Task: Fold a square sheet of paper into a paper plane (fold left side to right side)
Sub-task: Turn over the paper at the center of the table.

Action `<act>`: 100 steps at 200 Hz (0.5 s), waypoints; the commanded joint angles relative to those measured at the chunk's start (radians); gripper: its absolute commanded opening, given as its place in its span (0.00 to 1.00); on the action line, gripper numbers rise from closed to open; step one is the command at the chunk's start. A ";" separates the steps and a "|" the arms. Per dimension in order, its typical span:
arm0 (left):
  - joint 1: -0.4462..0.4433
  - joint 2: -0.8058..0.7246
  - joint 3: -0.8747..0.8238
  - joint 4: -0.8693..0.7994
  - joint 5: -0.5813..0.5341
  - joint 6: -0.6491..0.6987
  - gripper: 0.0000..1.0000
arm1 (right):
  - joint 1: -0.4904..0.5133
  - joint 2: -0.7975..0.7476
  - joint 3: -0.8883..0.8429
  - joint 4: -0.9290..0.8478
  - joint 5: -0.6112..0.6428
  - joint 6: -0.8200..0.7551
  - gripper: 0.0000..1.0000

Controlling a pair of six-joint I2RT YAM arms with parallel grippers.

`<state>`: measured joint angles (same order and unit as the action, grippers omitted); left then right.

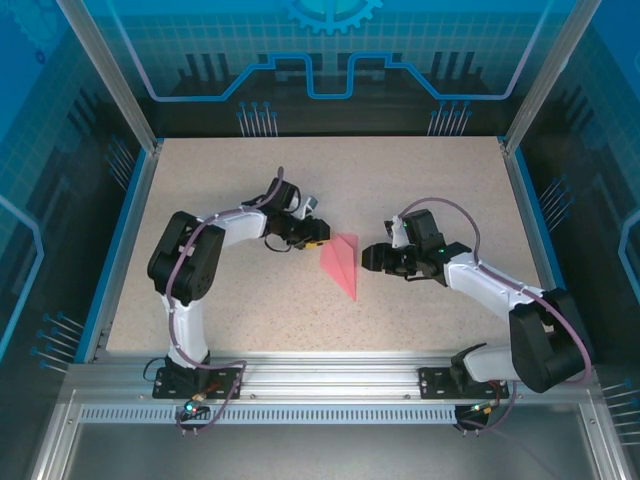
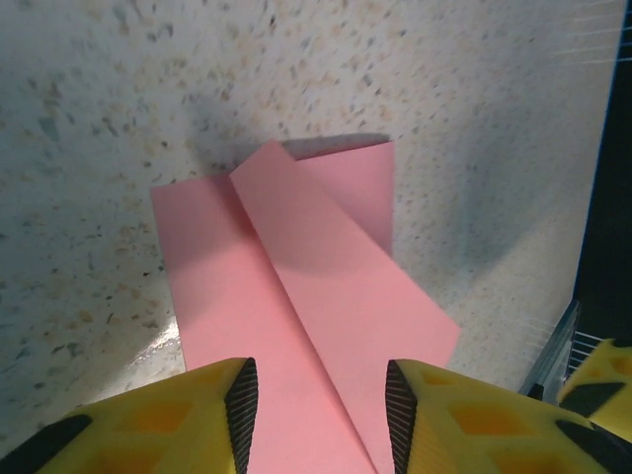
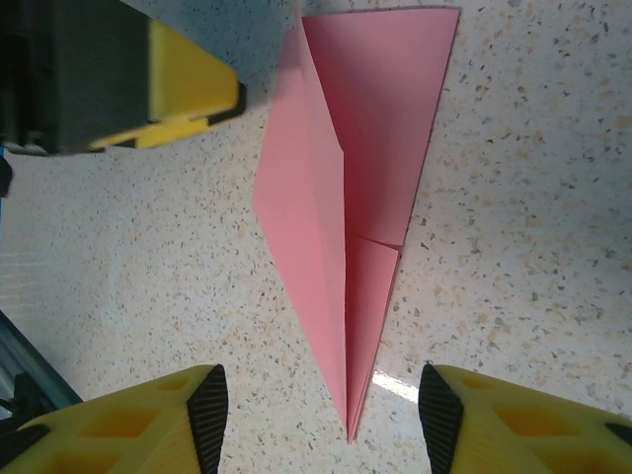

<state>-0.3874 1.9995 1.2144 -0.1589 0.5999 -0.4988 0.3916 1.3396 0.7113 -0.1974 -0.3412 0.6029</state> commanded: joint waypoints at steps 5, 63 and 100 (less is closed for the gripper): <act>-0.028 0.041 0.027 0.012 0.019 -0.015 0.42 | -0.014 -0.007 -0.025 0.033 -0.020 0.014 0.56; -0.038 0.063 0.047 0.000 0.008 -0.015 0.44 | -0.001 0.168 0.048 0.086 -0.097 -0.017 0.54; -0.051 0.077 0.070 -0.014 0.009 -0.016 0.44 | 0.005 0.284 0.124 0.135 -0.110 -0.017 0.52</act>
<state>-0.4229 2.0506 1.2427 -0.1532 0.5991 -0.4995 0.3923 1.5696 0.7712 -0.1280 -0.4080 0.6014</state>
